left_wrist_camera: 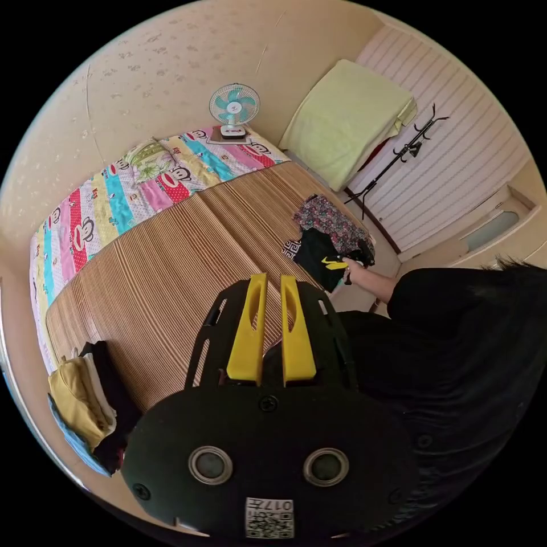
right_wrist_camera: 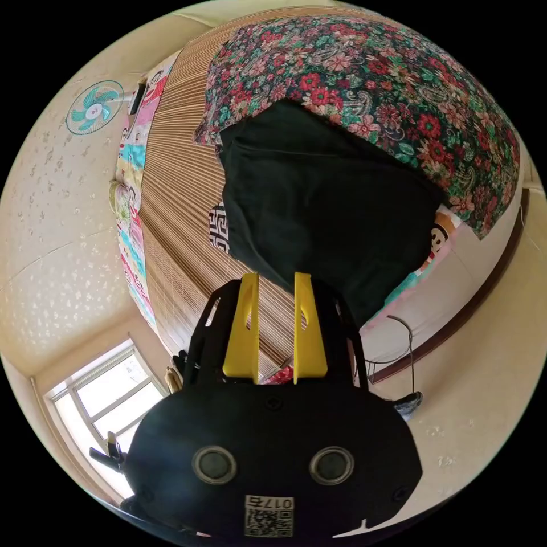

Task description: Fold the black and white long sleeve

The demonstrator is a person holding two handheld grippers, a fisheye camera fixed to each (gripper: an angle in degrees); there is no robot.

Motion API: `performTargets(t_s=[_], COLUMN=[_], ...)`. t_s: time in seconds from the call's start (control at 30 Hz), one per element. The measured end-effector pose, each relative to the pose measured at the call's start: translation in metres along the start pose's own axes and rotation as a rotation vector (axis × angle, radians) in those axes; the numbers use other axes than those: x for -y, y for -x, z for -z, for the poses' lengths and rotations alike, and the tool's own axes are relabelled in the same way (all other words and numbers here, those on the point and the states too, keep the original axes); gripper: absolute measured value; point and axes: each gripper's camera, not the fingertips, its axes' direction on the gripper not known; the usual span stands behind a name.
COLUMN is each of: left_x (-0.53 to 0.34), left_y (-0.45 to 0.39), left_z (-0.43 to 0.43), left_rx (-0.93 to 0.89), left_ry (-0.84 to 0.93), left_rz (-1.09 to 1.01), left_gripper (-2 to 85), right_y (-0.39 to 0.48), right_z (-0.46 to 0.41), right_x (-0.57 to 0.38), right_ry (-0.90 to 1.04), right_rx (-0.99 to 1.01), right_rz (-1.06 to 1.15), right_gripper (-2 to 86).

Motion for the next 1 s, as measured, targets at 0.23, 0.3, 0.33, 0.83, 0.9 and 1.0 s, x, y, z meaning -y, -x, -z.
performTargets(t_s=[0.23,0.3,0.33,0.83,0.9,1.0], left_x=[-0.003,-0.007,-0.008,-0.018,-0.024,-0.023], left_y=[0.025,0.033,0.034,0.073,0.098,0.122], left_z=[-0.023,-0.022,-0.022,0.006,0.015,0.005], left_rx=[-0.084,-0.113,-0.119,-0.287,-0.350,-0.532], left_ry=[-0.020,-0.080,-0.093,-0.322,-0.341,-0.319], left_rz=[0.175,0.208,0.209,0.090,0.111,0.109], left_gripper=[6.0,6.4,6.5,12.2,15.8,17.8], right_y=[-0.055,-0.045,-0.040,0.110,0.114,0.121], right_z=[-0.020,0.001,0.008,0.249,0.259,0.258], right_x=[-0.012,-0.031,-0.038,-0.326,-0.363,-0.393], right_ry=[0.096,0.079,0.083,0.335,0.387,0.400], right_rx=[0.048,0.204,0.270,1.072,1.192,1.318], right_rz=[-0.132,0.096,0.173,1.758,1.866,1.857], right_gripper=[2.3,1.3,1.1,0.4,0.3,0.3])
